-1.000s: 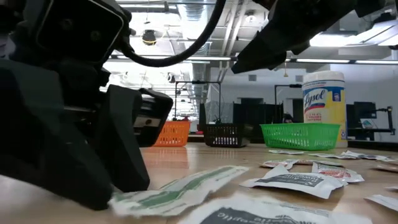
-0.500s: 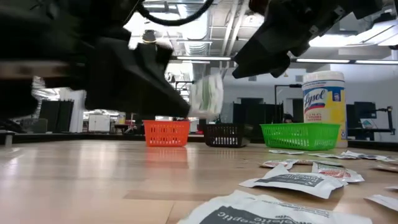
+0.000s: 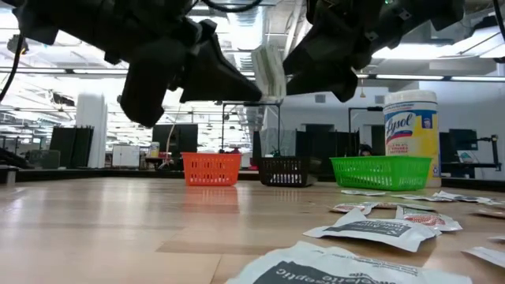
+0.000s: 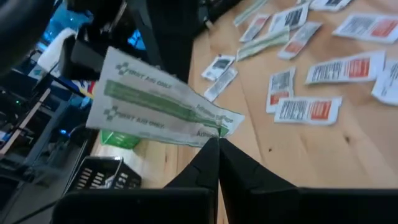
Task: Pick & Place First Aid Supplies
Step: Put the green bandage pack into the green basket
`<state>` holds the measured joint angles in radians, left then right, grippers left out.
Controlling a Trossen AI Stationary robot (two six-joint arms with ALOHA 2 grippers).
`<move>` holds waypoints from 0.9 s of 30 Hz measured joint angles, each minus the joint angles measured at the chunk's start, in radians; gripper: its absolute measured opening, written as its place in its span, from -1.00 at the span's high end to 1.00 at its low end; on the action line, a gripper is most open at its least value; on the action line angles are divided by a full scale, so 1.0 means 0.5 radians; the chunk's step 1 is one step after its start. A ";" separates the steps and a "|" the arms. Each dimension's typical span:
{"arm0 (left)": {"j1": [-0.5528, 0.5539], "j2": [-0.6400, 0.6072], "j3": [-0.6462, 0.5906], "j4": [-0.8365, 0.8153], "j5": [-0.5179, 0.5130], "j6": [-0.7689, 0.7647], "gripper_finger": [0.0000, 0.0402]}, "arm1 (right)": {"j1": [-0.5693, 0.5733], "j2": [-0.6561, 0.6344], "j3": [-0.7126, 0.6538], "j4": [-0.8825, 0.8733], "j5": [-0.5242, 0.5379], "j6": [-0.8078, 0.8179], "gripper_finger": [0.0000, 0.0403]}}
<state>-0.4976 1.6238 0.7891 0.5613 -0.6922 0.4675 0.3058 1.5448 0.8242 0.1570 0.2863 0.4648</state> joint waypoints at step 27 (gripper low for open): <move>0.036 0.002 0.000 0.103 -0.091 -0.015 0.97 | -0.076 0.005 0.000 0.189 0.008 -0.090 0.20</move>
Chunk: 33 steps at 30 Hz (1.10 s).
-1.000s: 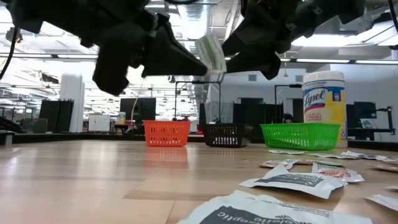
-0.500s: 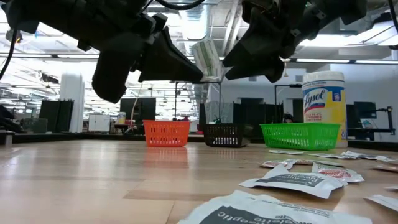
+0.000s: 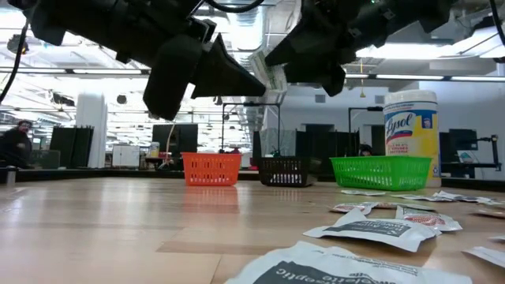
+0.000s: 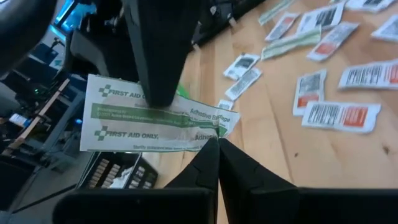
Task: Pick & Place First Aid Supplies
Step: Put the green bandage pack into the green basket
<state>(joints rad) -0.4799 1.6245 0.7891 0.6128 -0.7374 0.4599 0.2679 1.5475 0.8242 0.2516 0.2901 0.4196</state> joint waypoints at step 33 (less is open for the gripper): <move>0.050 -0.070 0.002 -0.012 0.172 -0.731 0.34 | 0.030 0.087 0.025 0.177 -0.107 -0.309 0.99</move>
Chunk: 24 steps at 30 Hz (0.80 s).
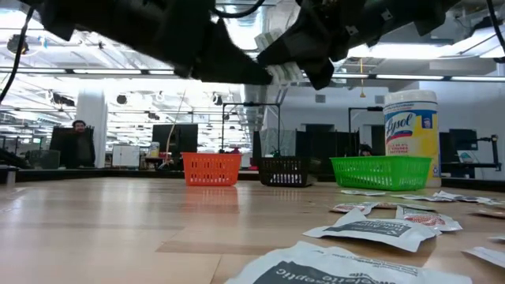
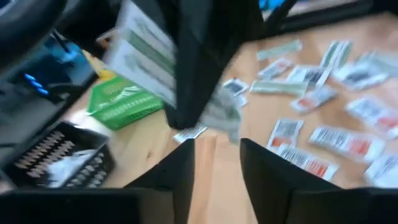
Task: Pick & Place First Aid Supplies
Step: Put the green bandage pack into the green basket
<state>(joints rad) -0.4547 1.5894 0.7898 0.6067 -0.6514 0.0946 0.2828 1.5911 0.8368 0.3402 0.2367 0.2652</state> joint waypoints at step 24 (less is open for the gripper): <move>0.267 -0.051 0.000 0.083 0.751 -0.409 0.31 | 0.063 -0.002 -0.001 0.154 0.180 -0.322 1.00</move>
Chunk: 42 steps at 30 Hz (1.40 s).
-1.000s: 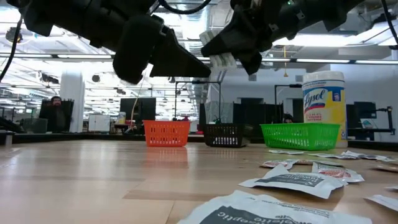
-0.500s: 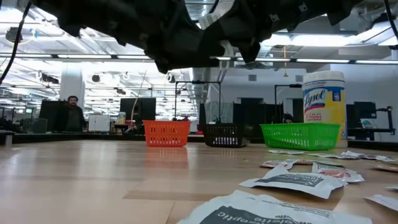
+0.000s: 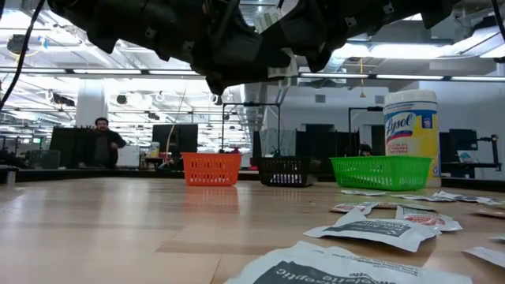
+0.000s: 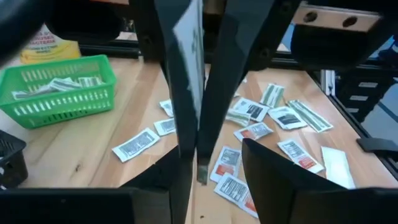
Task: Pick & Place First Aid Supplies
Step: Put the green bandage pack into the green basket
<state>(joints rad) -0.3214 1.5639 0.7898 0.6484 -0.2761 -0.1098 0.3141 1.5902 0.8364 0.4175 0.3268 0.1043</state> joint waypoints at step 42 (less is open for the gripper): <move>0.027 0.002 -0.001 -0.061 -0.008 -0.018 0.98 | 0.000 -0.011 0.000 0.006 0.080 0.036 0.97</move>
<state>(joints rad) -0.3080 1.5646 0.7895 0.6178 -0.2802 -0.1188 0.3141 1.5845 0.8364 0.4206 0.3668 0.1223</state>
